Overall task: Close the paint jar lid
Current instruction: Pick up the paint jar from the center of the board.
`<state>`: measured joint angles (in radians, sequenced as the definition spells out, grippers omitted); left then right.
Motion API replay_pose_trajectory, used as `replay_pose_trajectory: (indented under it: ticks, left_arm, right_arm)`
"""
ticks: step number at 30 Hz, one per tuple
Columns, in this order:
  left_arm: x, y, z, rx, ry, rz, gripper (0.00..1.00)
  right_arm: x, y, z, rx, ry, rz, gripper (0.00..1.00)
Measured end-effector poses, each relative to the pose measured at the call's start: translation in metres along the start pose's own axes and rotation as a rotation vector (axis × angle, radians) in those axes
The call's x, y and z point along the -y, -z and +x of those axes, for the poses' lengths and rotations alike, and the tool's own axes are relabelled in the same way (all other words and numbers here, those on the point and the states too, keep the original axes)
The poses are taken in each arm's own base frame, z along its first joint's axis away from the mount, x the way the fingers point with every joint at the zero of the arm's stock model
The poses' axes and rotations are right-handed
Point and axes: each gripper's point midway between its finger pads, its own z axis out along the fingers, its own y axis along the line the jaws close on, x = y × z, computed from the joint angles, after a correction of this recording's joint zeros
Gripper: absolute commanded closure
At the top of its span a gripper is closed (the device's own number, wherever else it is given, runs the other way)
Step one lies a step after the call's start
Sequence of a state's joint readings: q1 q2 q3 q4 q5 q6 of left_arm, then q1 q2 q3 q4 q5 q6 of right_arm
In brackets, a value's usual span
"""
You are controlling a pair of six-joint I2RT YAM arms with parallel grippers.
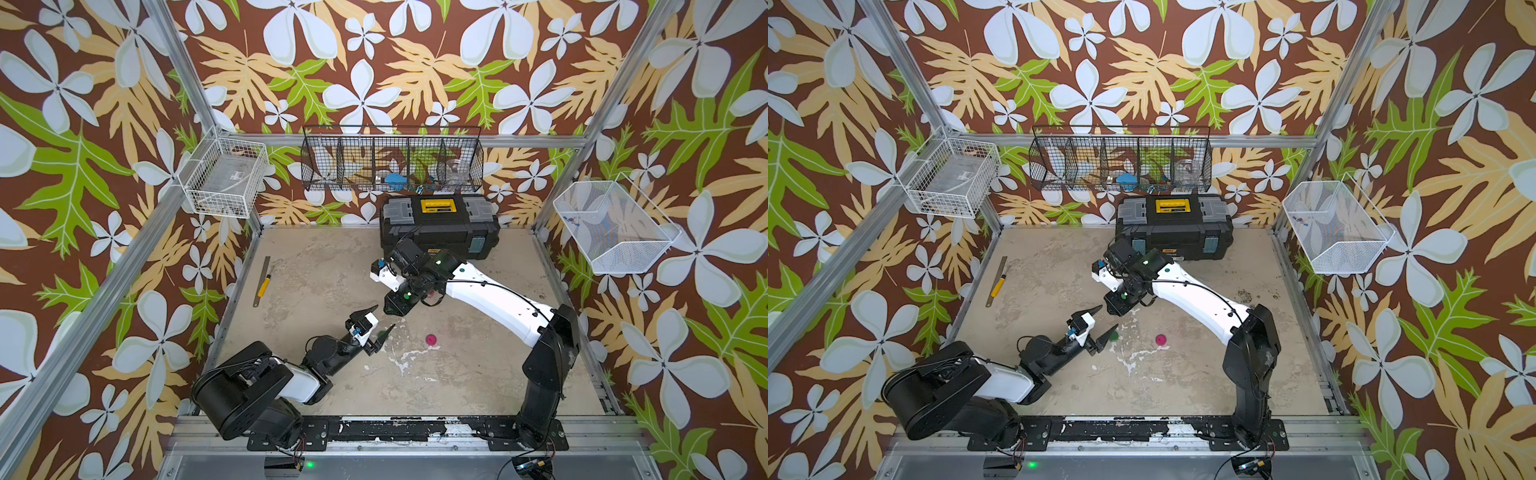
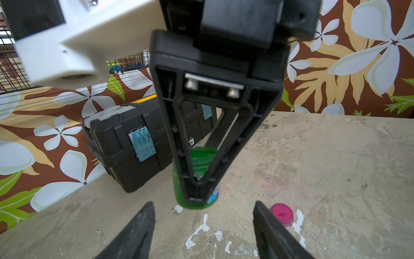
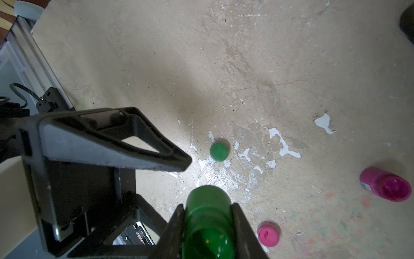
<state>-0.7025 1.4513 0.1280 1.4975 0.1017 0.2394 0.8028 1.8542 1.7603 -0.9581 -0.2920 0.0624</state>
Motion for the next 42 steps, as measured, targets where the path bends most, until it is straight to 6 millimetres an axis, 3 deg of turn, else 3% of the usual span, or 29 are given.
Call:
replay_pose_trajectory:
  ticks: [14, 24, 42]
  left_arm:
    - [-0.006, -0.001, -0.006, 0.007, -0.005, -0.028, 0.53]
    - [-0.007, -0.002, 0.000, -0.023, -0.004, -0.037, 0.56]
    - [-0.009, 0.000, -0.001, -0.036, -0.004, -0.046, 0.72]
  right_arm:
    - [-0.016, -0.005, -0.001, -0.008, 0.013, -0.036, 0.75]
    - [-0.019, -0.003, -0.006, 0.001, 0.016, -0.038, 0.77]
    - [-0.020, -0.006, -0.006, -0.008, 0.013, -0.041, 0.77]
